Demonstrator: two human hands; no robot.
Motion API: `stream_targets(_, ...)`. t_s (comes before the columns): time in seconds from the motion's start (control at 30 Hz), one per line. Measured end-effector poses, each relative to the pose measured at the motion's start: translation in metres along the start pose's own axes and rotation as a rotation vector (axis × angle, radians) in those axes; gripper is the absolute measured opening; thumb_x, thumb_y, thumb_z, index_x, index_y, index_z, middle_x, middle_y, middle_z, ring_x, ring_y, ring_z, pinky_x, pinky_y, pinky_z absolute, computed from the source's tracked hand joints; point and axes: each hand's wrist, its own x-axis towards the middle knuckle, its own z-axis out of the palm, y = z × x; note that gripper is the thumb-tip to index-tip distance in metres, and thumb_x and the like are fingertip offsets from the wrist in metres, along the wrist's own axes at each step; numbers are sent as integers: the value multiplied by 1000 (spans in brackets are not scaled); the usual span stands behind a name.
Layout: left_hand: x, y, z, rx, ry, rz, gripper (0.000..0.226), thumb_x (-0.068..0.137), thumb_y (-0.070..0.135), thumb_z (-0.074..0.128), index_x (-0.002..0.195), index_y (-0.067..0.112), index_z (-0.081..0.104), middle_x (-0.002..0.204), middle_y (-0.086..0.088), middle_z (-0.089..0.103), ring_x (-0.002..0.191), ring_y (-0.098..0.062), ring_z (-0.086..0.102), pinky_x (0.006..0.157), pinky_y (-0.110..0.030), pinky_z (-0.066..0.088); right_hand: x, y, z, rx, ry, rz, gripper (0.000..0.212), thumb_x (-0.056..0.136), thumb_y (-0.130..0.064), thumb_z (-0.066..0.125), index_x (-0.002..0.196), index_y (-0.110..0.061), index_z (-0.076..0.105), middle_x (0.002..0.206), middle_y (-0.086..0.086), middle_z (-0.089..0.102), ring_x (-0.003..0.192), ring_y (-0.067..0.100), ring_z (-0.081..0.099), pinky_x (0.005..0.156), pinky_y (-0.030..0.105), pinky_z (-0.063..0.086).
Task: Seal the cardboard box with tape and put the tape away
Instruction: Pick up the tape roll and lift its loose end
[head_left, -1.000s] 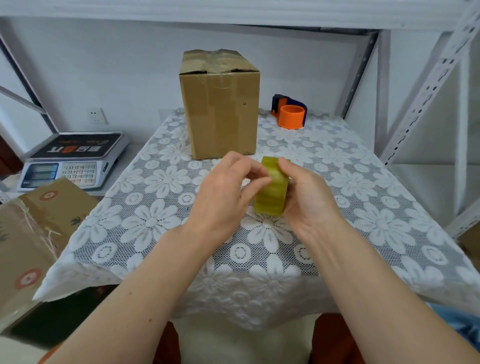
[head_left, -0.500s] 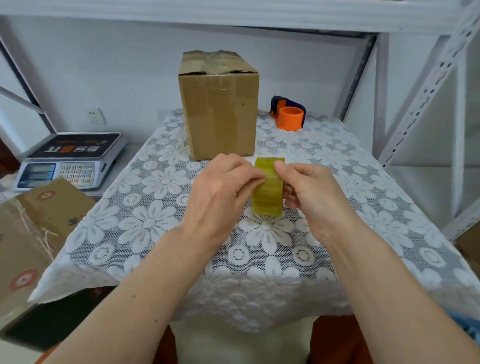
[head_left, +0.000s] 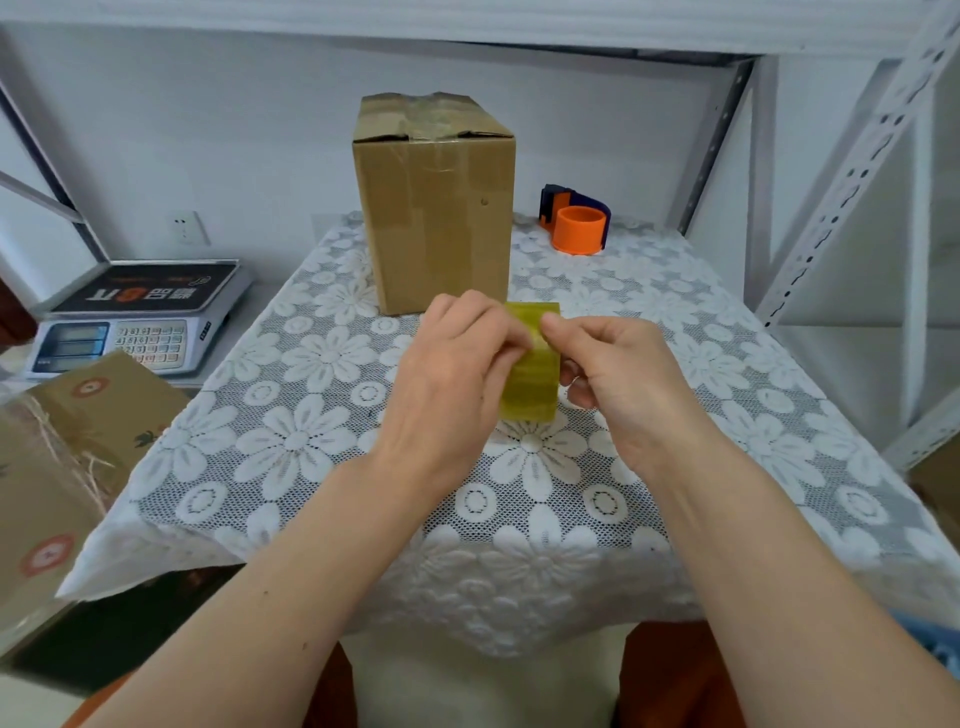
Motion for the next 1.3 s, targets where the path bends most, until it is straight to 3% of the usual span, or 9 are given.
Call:
stream_targets(0.17, -1, -1, 0, -19, -2, 13, 12, 90, 9, 56, 86, 6, 66, 90, -4, 60, 83, -18, 48, 76, -21, 38, 6, 2, -3, 182, -105, 167, 17, 85, -22, 65, 71, -14, 65, 56, -3, 55, 53, 10, 45, 44, 19, 36)
stream_targets(0.33, -1, 2, -1, -60, 30, 37, 10, 89, 7, 57, 87, 5, 67, 91, -4, 61, 85, -19, 49, 78, -18, 37, 7, 2, -6, 339, -179, 252, 8, 84, -18, 64, 80, -11, 65, 55, -3, 55, 53, 10, 44, 41, 18, 36)
stream_targets(0.47, -1, 1, -2, -77, -9, 44, 12, 88, 13, 59, 97, 9, 66, 88, -4, 61, 82, -21, 52, 75, -29, 42, 8, 3, -5, 285, -64, 191, 8, 82, -17, 68, 78, -11, 68, 53, -5, 57, 51, 8, 46, 49, 22, 35)
stream_targets(0.57, -2, 1, -3, -96, -47, -11, 32, 84, 24, 66, 114, 15, 60, 82, 4, 59, 80, -14, 48, 74, -27, 42, 4, 4, -3, 184, 3, 115, 11, 82, -18, 69, 80, -7, 70, 56, -3, 57, 48, 7, 46, 46, 22, 34)
stream_targets(0.73, 0, -1, -2, -100, -38, -41, 17, 80, 27, 67, 94, 19, 74, 75, 0, 59, 77, -19, 51, 69, -26, 42, -1, 3, 1, 150, 0, 85, 18, 83, -17, 67, 67, -11, 67, 53, -1, 54, 45, 7, 46, 44, 23, 35)
stream_targets(0.93, 1, -2, -2, -88, -26, -14, 14, 83, 22, 65, 87, 15, 76, 76, 1, 58, 77, -18, 49, 68, -22, 41, -2, 1, 3, 99, 5, 62, 20, 85, -17, 67, 65, -12, 68, 49, -5, 53, 44, 5, 46, 42, 17, 36)
stream_targets(1.17, 2, 0, -3, -87, -44, 36, 9, 85, 18, 65, 85, 15, 74, 79, 9, 55, 78, -14, 45, 71, -15, 36, 3, 2, -1, 200, -99, 142, 24, 84, -17, 67, 60, -16, 64, 50, -5, 52, 50, 9, 44, 54, 25, 34)
stream_targets(1.3, 1, -2, -2, 32, -2, 187, 13, 88, 18, 62, 84, 12, 74, 78, 0, 63, 78, -18, 48, 77, -29, 40, 3, 4, 2, 217, -99, 153, 25, 85, -16, 66, 60, -14, 63, 53, -1, 51, 49, 9, 43, 52, 26, 33)
